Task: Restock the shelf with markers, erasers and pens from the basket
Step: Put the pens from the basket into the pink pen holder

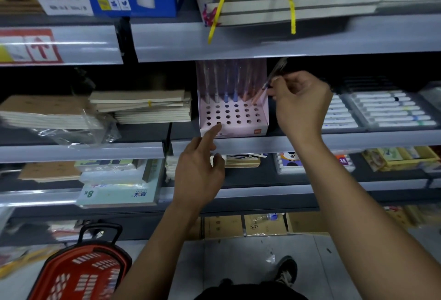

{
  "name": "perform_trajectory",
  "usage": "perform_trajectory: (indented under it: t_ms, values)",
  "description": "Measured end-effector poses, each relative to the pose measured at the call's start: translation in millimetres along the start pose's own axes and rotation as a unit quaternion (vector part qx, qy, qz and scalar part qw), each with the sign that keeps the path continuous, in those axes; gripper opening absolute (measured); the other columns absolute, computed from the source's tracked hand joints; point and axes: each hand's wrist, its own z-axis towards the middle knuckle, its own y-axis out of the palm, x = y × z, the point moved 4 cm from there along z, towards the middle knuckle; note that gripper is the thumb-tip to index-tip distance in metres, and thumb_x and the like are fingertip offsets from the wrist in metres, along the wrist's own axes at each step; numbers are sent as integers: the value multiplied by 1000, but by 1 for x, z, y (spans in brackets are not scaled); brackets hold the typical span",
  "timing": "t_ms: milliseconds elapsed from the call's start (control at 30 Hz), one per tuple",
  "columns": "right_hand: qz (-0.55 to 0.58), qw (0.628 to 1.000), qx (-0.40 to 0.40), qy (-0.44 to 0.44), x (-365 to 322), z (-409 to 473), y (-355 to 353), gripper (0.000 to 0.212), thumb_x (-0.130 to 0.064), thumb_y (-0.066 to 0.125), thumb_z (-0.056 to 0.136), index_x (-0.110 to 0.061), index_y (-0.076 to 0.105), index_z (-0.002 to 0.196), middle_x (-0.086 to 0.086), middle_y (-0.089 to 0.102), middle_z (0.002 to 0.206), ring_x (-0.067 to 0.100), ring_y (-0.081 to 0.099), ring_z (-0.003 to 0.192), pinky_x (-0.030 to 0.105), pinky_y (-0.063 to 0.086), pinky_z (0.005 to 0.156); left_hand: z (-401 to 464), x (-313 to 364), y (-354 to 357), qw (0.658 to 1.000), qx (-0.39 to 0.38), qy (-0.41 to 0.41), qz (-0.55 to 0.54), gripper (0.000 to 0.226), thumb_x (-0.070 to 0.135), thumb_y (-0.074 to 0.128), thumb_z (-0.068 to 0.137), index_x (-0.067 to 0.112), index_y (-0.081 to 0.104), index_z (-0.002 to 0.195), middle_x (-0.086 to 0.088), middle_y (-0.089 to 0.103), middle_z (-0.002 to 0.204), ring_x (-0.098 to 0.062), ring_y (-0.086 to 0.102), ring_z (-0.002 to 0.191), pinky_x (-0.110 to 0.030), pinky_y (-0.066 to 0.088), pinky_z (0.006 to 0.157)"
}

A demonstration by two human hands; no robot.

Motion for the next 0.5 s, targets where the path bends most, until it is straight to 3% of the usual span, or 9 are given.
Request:
perform_trajectory:
  t_ms: [100,167,333,433,500]
  values:
    - [-72,997,17,-19,-1,7,5,26,-21,65,83,-7,65,62,2,65,56,14,62,51,33,45,50,0,-1,0,1000,-4,-4,-2,64,10,61,96,37,48,152,5,61,112,-6,60,98,-32,58,79]
    - [-97,995,13,-29,-1,10,9,37,-15,66,83,-12,49,51,-3,49,45,5,51,42,19,29,39,0,-2,1,1000,-5,-6,-1,66,10,62,95,38,47,152,6,60,112,-3,58,98,-28,54,78]
    - [-134,990,-9,-36,-9,14,16,53,-7,67,81,-18,31,43,-8,29,40,-2,42,37,16,27,36,-1,-3,1,1000,-6,-8,-3,67,9,62,94,39,46,153,9,58,112,-1,57,99,-24,51,78]
    - [-165,986,-26,-30,-14,17,18,55,-4,65,76,-19,27,40,-8,26,37,9,38,31,17,25,34,-1,-3,1,1000,-5,-9,-6,67,10,63,95,39,46,153,8,58,113,-2,58,100,-26,53,79]
    - [-184,982,-34,-27,-16,19,18,53,-3,63,75,-17,26,40,-6,24,37,10,25,32,19,26,35,-1,-4,1,1000,-5,-9,-8,67,10,62,95,39,46,153,7,59,114,-4,59,101,-27,54,79]
